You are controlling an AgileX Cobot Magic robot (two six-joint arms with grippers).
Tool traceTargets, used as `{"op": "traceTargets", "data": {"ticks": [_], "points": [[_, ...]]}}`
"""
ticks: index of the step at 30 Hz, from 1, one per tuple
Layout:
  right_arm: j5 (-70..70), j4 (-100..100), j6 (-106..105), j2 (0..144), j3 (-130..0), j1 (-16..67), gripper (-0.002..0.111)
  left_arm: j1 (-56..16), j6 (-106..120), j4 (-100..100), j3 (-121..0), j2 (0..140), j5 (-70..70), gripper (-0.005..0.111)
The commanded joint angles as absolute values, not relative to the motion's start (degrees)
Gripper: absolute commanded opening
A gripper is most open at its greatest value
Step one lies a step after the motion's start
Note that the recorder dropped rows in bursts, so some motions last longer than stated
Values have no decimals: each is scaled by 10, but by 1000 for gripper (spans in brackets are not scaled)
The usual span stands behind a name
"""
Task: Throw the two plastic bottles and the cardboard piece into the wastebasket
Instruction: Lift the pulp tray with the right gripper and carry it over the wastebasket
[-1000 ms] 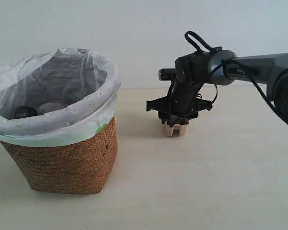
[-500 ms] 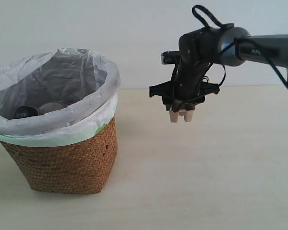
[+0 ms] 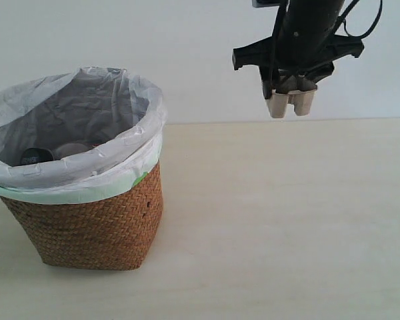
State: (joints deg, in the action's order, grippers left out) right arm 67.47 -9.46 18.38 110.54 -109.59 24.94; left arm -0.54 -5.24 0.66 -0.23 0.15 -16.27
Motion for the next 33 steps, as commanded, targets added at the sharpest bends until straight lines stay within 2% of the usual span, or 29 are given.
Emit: {"op": "traceTargets", "data": {"ticks": [1,9,21,28,33], "points": [[700,-63,164,1087,-1098,246,24,-5,-56,9,0,0,-159,4],[700,-39,160,1087,-1098,246,0,-5,-56,9,0,0,-159,4],[700,-92,160,1081,-1086,228,0,-5,-56,9,0,0,-159,4],[700,-92,157,1046,-1006,168,0,-5,-56,9,0,0,-159,4],[667,-73,142,1010,-928,159,0,-5,-56,9,0,0,-159,4]]}}
